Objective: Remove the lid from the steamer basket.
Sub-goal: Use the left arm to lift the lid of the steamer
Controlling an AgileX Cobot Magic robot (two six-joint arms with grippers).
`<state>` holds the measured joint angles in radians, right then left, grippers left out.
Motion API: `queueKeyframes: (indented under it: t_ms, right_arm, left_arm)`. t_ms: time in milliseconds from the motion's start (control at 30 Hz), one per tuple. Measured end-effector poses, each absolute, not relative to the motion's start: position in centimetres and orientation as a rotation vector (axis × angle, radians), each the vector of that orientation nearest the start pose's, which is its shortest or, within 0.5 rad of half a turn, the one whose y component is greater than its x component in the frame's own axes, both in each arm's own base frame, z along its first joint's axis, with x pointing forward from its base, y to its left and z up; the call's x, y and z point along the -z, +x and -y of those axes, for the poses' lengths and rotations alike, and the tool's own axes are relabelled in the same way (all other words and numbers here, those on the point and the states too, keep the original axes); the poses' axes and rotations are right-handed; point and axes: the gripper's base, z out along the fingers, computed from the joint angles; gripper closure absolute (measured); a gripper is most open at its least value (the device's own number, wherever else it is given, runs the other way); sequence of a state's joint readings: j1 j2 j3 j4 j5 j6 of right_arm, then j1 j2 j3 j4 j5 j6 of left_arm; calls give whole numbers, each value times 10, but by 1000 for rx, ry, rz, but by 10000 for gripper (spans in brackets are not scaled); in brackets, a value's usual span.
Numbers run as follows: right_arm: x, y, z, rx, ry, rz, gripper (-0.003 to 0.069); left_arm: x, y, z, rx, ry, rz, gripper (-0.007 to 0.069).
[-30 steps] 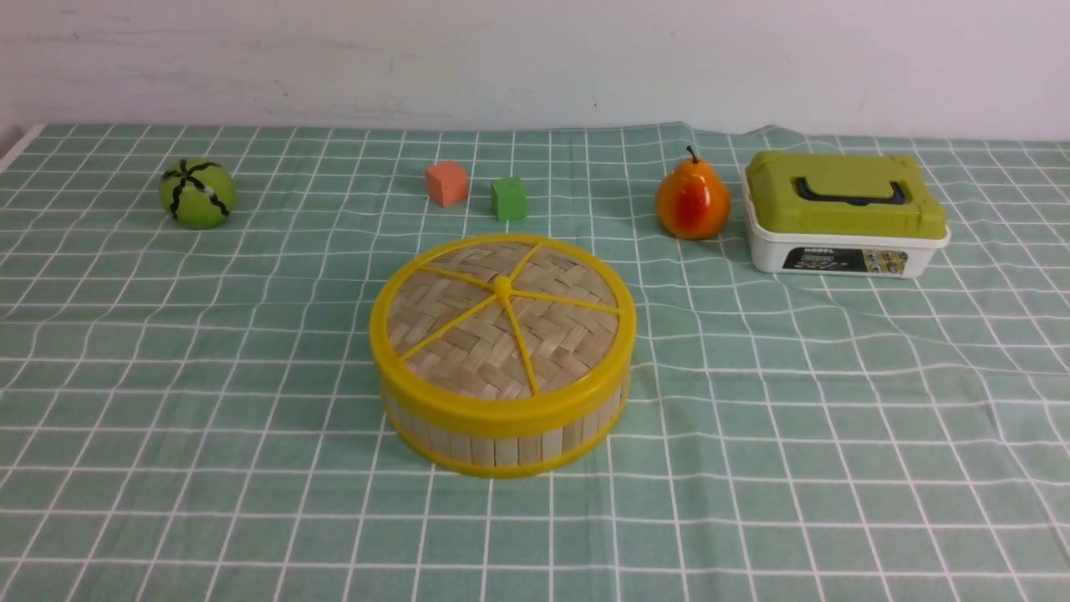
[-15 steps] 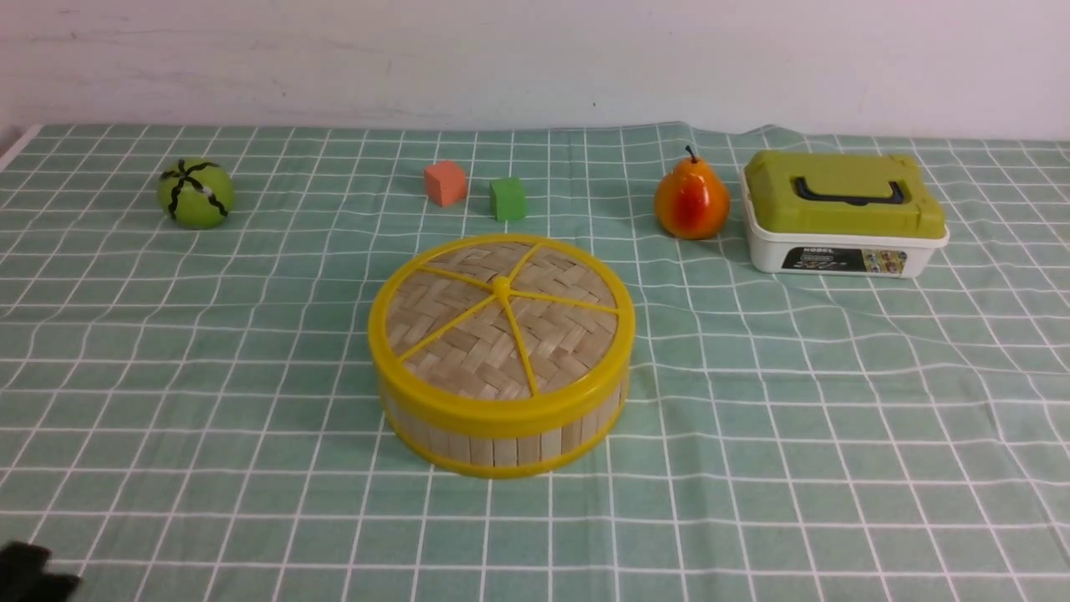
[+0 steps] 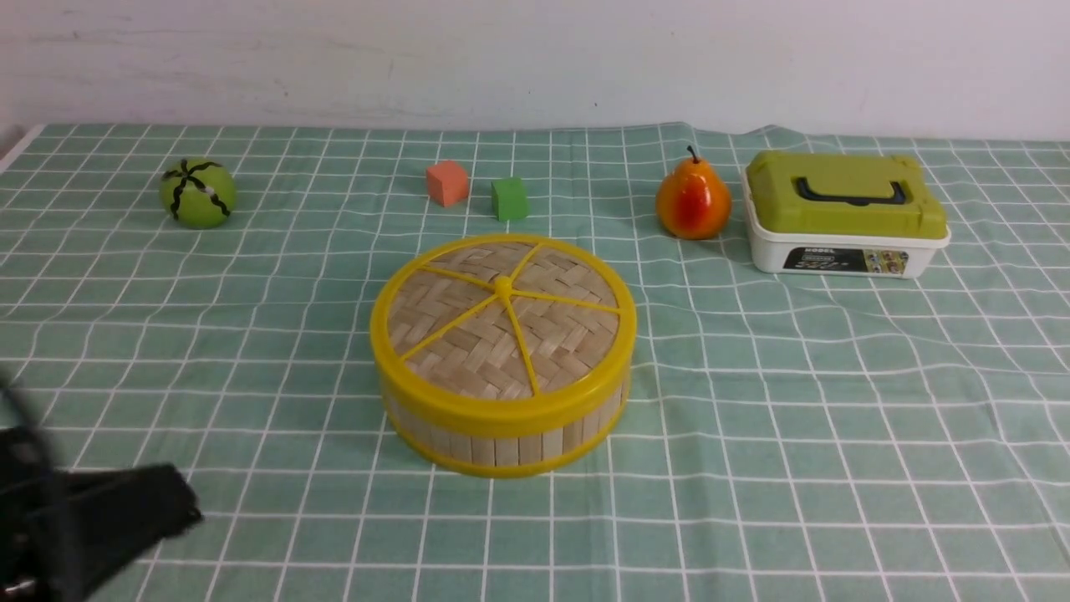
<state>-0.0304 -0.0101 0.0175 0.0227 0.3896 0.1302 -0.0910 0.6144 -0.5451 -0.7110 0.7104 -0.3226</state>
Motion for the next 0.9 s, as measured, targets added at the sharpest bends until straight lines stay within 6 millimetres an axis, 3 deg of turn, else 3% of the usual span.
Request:
queueKeyframes:
  t_ms: [100, 200, 233, 300, 433, 467, 733, 900]
  right_arm:
    - [-173, 52, 1, -91, 165, -1874, 418]
    - [-173, 52, 1, -91, 165, -1874, 418]
    - [-173, 52, 1, -91, 165, -1874, 418]
    - [-173, 52, 1, -91, 165, -1874, 418]
    - [-173, 52, 1, -91, 165, -1874, 418]
    - [-173, 52, 1, -91, 165, -1874, 418]
    - [-173, 52, 1, -91, 165, -1874, 418]
    - [-173, 52, 1, -91, 165, -1874, 418]
  left_arm:
    - [-299, 145, 53, 887, -565, -2469, 637]
    - [-304, 195, 54, 763, -523, -2637, 637]
    - [-304, 198, 55, 760, -519, -2641, 637]
    - [-311, 223, 63, 725, -468, -2665, 637]
    - [-320, 266, 96, 638, -357, -2715, 637]
    - [-320, 268, 98, 629, -347, -2721, 637]
    - [-317, 349, 174, 292, -50, -2777, 636]
    - [-316, 383, 188, 205, -62, -2719, 588]
